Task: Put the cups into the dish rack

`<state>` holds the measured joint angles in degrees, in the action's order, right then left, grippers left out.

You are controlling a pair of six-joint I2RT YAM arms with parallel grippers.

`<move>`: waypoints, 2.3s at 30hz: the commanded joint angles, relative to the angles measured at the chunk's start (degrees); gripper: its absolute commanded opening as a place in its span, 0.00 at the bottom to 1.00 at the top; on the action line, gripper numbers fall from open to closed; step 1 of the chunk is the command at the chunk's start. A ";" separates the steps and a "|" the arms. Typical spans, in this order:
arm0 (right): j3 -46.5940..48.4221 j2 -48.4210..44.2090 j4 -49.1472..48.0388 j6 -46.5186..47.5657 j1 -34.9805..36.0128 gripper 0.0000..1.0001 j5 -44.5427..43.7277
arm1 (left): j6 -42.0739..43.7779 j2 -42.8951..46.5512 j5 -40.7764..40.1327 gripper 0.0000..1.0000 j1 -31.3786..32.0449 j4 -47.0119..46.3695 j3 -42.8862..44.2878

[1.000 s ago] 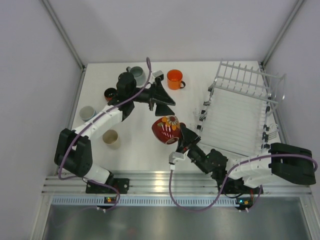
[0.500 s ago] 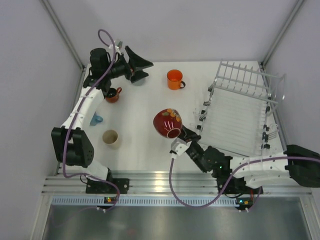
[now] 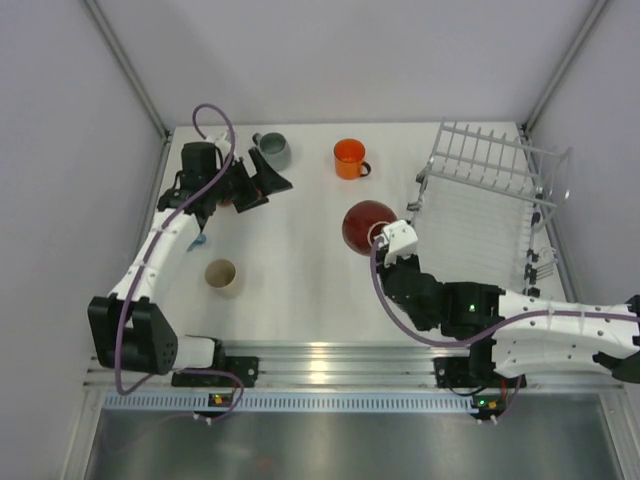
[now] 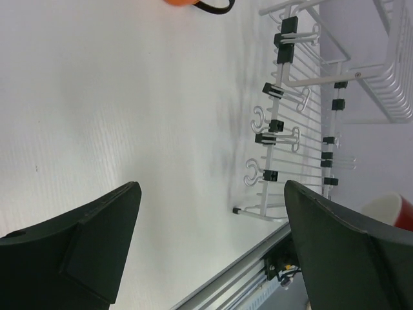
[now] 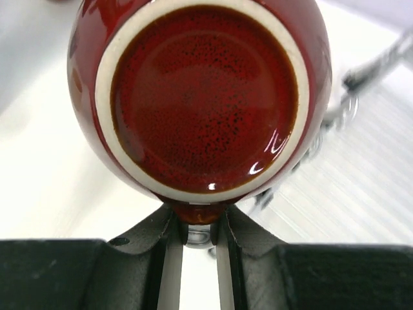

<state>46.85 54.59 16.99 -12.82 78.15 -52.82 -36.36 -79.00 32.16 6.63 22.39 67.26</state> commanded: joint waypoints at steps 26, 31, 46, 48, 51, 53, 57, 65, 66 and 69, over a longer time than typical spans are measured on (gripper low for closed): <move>1.85 -0.01 31.00 -33.50 -46.76 0.00 14.06 | 3.49 16.60 0.18 0.98 0.84 -0.16 -5.56; -0.88 -1.06 24.77 -32.97 -51.95 0.00 15.02 | 3.31 18.00 0.62 0.98 0.84 -0.24 -5.39; -4.22 0.61 18.96 -33.93 -62.15 0.00 12.12 | 4.46 20.20 0.09 0.98 0.84 2.83 -1.87; -5.45 0.34 17.82 -34.20 -63.03 0.00 12.12 | 4.28 20.55 -0.17 0.98 0.84 2.92 -1.79; -6.68 0.17 16.59 -34.38 -63.65 0.00 12.12 | 4.19 21.08 -0.43 0.98 0.84 2.92 -1.70; -7.47 0.34 15.18 -34.20 -63.74 0.00 11.95 | 4.19 21.43 -0.61 0.98 0.84 2.92 -1.61; -8.09 1.31 13.95 -34.73 -64.26 0.00 10.98 | 4.63 21.96 -1.22 0.98 0.84 3.62 -1.35; -9.85 1.83 8.50 -32.10 -65.31 0.02 12.03 | 4.54 23.10 -1.84 0.98 0.84 4.50 -0.12; -10.11 2.10 7.89 -32.01 -65.58 0.02 12.12 | 4.37 23.10 -1.93 0.98 0.84 4.68 0.06; -10.73 3.50 6.74 -31.92 -66.02 0.03 12.56 | 4.10 23.45 -1.93 0.98 0.84 4.59 0.59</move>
<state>35.22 57.74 31.14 -45.39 13.43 -37.04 -32.77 -56.82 30.55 7.27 27.51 65.28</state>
